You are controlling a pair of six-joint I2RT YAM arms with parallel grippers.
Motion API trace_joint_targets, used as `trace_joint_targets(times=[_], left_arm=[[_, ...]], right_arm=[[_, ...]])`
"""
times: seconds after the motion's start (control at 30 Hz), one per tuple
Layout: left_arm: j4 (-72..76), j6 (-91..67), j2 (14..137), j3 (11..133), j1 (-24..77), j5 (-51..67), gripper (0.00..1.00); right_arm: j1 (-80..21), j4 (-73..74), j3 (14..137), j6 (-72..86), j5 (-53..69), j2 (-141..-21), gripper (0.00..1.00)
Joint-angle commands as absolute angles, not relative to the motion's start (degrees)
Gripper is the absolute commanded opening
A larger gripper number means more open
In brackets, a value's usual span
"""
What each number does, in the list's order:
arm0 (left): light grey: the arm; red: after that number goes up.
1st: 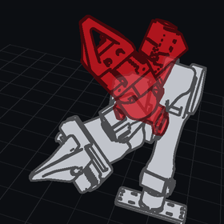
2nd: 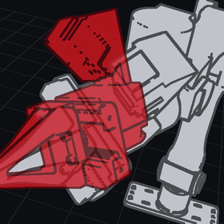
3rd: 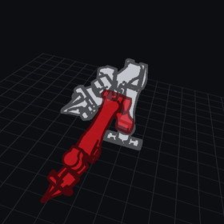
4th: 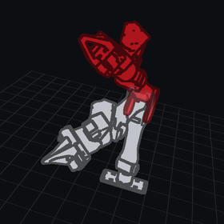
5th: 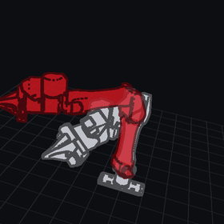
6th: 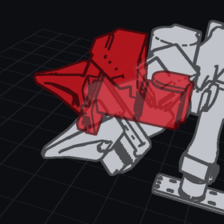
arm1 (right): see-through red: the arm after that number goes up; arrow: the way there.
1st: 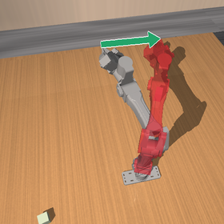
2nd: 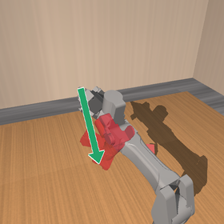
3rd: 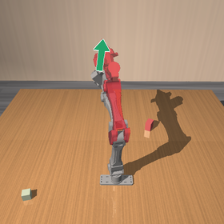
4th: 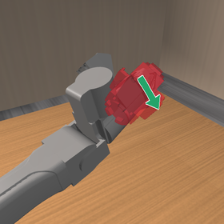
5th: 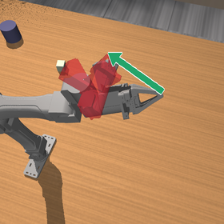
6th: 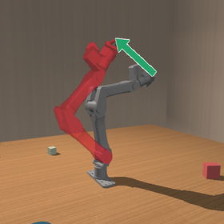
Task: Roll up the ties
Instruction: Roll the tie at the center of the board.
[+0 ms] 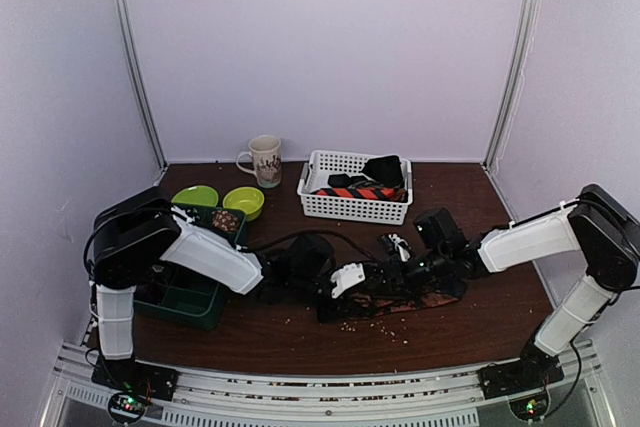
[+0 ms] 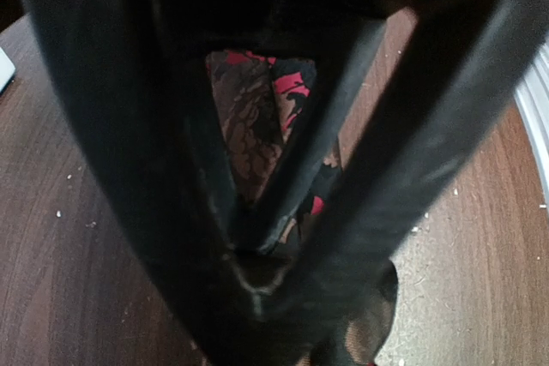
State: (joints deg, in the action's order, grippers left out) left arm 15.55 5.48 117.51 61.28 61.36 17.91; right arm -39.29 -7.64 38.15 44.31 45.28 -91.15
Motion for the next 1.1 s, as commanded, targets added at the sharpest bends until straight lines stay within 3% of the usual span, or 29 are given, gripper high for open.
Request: trace_joint_targets(times=[0.0,0.1,0.17,0.2,0.33,0.53,0.77,0.93,1.07], left_arm=[[4.81,4.29,120.08,59.55,61.72,12.48,0.15],[5.27,3.93,119.89,59.39,61.7,12.15,0.18],[6.28,3.51,119.37,58.9,61.7,12.13,0.26],[7.0,3.22,119.12,58.69,61.7,12.13,0.34],[10.99,2.88,116.61,57.26,61.61,12.74,0.5],[15.61,2.38,115.06,57.28,61.61,14.49,0.55],[37.06,-5.7,115.98,49.94,61.77,17.67,0.66],[46.11,-12.69,121.04,51.51,62.11,17.5,0.65],[50.67,-16.4,124.43,53.09,62.8,16.02,0.57]], right_arm=[[-39.71,-10.36,38.55,46.03,45.22,-93.91,0.35],[-39.97,-10.1,38.17,44.69,45.27,-94.29,0.15],[-39.97,-8.89,38.1,43.2,44.93,-94.22,0.02],[-39.91,-7.73,38.08,42.36,44.52,-94.17,0.0],[-39.82,-5.51,37.74,39.6,42.48,-93.94,0.0],[-39.64,-5.18,36.96,38.2,40.45,-93.63,0.0],[-39.07,-4.5,36.04,36.39,38.57,-94.28,0.0],[-39.02,-4.92,35.51,36.48,38.43,-94.0,0.0],[-39.02,-5.09,35.43,36.65,38.25,-93.95,0.0]])
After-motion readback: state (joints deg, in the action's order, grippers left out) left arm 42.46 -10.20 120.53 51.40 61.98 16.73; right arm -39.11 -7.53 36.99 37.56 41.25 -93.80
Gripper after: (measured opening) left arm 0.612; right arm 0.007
